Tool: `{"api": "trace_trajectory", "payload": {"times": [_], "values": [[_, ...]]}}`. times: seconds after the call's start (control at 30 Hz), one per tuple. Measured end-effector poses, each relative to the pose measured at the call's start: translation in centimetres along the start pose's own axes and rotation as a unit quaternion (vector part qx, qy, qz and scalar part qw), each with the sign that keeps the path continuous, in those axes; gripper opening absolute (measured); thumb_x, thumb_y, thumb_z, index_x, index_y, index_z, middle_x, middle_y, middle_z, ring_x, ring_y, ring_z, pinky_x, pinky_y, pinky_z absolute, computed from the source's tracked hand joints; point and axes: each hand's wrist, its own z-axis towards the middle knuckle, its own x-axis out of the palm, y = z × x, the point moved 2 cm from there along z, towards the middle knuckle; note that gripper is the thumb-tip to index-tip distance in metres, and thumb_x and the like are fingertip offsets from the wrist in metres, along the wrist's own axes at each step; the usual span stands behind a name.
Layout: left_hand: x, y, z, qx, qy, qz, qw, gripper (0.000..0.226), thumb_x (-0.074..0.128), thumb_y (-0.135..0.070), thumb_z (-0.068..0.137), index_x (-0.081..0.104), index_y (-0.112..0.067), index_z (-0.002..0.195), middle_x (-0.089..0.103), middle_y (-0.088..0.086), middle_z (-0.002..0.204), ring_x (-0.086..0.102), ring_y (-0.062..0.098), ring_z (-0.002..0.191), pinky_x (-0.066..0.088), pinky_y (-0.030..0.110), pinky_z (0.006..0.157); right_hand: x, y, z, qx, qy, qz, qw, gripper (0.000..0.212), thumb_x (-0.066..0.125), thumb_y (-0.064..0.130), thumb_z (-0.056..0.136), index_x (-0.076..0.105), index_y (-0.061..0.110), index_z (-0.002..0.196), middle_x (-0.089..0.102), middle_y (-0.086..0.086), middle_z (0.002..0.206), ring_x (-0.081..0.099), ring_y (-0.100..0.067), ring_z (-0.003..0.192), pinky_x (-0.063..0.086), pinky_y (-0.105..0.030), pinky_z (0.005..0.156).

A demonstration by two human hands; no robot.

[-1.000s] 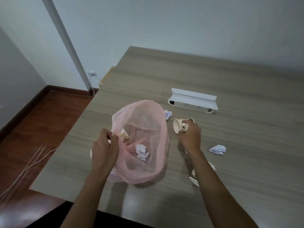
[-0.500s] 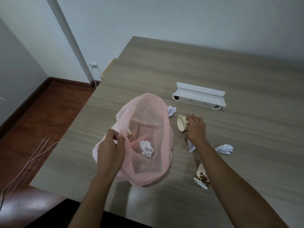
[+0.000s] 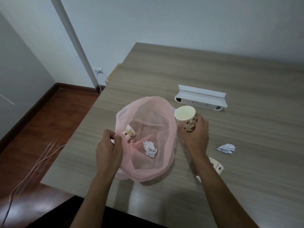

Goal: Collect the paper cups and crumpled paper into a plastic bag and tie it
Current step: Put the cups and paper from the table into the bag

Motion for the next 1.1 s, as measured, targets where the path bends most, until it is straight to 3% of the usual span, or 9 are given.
{"api": "trace_trajectory", "payload": {"times": [0.1,0.27,0.37,0.43,0.6,0.77,0.87,0.97,1.1], "values": [[-0.4,0.1,-0.4,0.005,-0.005,0.000,1.000,0.011,0.051,-0.015,0.095,0.049,-0.011,0.085,0.060,0.001,0.073,0.054,0.025,0.072,0.035,0.034,0.063,-1.1,3.3,-2.2,-0.024,-0.012,0.052,0.998,0.075,0.079,0.049,0.073,0.047,0.021,0.135,0.052,-0.001,0.124,0.060,-0.020,0.106,0.051,-0.034,0.085],[-0.9,0.4,-0.8,0.015,-0.010,0.009,1.000,0.011,0.052,-0.017,0.095,0.049,-0.015,0.085,0.062,0.004,0.073,0.058,0.029,0.072,0.046,0.041,0.065,0.3,7.4,-4.2,-0.030,0.126,0.012,0.992,0.072,0.071,0.063,0.075,0.051,0.020,0.129,0.057,0.003,0.116,0.059,-0.011,0.091,0.053,-0.030,0.073],[-1.1,0.2,-1.0,0.020,-0.011,0.006,1.000,0.010,0.051,-0.016,0.095,0.050,-0.013,0.086,0.061,0.001,0.071,0.057,0.026,0.069,0.043,0.038,0.063,2.0,8.6,-4.6,-0.015,0.203,0.011,0.979,0.085,0.062,0.076,0.072,0.047,0.021,0.136,0.059,-0.001,0.124,0.060,-0.016,0.105,0.051,-0.034,0.086],[-1.2,0.1,-1.0,0.022,-0.017,0.002,1.000,0.010,0.052,-0.015,0.095,0.050,-0.012,0.086,0.059,0.000,0.069,0.054,0.022,0.066,0.037,0.035,0.061,2.7,9.0,-4.8,-0.008,0.239,0.043,0.970,0.081,0.059,0.077,0.074,0.050,0.023,0.135,0.058,0.002,0.126,0.059,-0.016,0.109,0.050,-0.038,0.094],[-1.7,0.4,-0.7,0.007,-0.034,-0.018,0.999,0.010,0.050,-0.013,0.097,0.050,-0.007,0.088,0.057,-0.002,0.069,0.052,0.008,0.065,0.034,0.035,0.059,2.8,7.9,-3.9,-0.081,0.136,0.088,0.984,0.034,0.061,0.048,0.089,0.066,0.020,0.108,0.063,0.006,0.102,0.057,-0.013,0.091,0.052,-0.035,0.081],[-2.4,1.0,0.3,-0.027,-0.073,-0.048,0.996,0.009,0.049,-0.012,0.097,0.051,-0.004,0.093,0.054,-0.006,0.072,0.049,0.002,0.066,0.032,0.035,0.058,3.2,5.3,-0.6,-0.056,0.032,0.070,0.996,0.027,0.050,0.040,0.089,0.063,0.017,0.097,0.059,0.004,0.095,0.050,-0.015,0.093,0.036,-0.024,0.071],[-2.7,1.5,0.9,-0.048,-0.100,-0.061,0.992,0.010,0.049,-0.013,0.097,0.051,-0.003,0.095,0.053,-0.007,0.073,0.048,0.001,0.065,0.032,0.033,0.064,5.3,2.6,2.5,0.018,0.037,0.027,0.999,0.017,0.053,0.026,0.094,0.061,0.013,0.100,0.061,-0.005,0.103,0.051,-0.025,0.103,0.033,-0.028,0.080],[-2.4,1.9,1.3,-0.049,-0.101,-0.064,0.992,0.009,0.049,-0.013,0.096,0.051,-0.003,0.095,0.052,-0.006,0.074,0.048,0.003,0.065,0.035,0.034,0.064,8.0,0.2,6.1,0.093,0.077,0.019,0.993,0.023,0.048,0.024,0.097,0.063,0.012,0.109,0.062,-0.010,0.116,0.054,-0.030,0.112,0.038,-0.032,0.089],[-2.2,2.5,1.5,-0.056,-0.101,-0.068,0.991,0.008,0.050,-0.012,0.096,0.051,-0.004,0.095,0.052,-0.007,0.075,0.048,0.001,0.066,0.033,0.034,0.062,10.8,-1.7,9.9,0.094,0.172,-0.040,0.980,0.034,0.056,0.021,0.093,0.060,0.022,0.127,0.058,-0.013,0.131,0.054,-0.033,0.120,0.041,-0.034,0.100]]}}
